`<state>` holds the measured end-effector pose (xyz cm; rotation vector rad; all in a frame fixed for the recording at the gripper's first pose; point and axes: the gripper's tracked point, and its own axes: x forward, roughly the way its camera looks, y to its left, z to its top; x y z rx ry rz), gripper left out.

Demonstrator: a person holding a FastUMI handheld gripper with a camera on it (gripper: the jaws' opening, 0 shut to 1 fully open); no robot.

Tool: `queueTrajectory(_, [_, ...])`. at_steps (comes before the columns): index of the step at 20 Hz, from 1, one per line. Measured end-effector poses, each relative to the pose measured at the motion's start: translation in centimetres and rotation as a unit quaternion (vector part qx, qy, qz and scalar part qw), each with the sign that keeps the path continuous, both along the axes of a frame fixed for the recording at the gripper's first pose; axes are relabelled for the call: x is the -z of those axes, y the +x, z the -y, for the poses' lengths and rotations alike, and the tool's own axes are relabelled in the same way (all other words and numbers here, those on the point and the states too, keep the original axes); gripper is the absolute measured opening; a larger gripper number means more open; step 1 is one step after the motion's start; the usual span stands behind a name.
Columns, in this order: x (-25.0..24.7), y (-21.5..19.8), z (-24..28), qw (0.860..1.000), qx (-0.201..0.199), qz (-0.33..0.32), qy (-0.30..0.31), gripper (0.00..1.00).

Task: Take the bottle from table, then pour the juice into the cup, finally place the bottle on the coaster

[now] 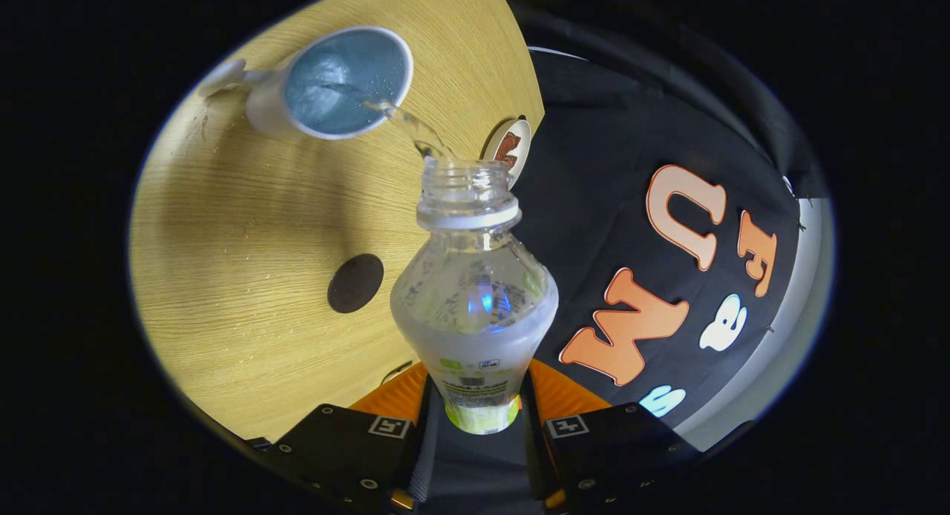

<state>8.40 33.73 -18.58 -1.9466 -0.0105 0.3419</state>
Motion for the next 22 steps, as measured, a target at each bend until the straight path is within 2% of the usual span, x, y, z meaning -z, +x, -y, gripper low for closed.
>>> queueTrajectory(22, [-1.0, 0.2, -2.5, 0.995, -0.053, 0.014, -0.085, 0.51])
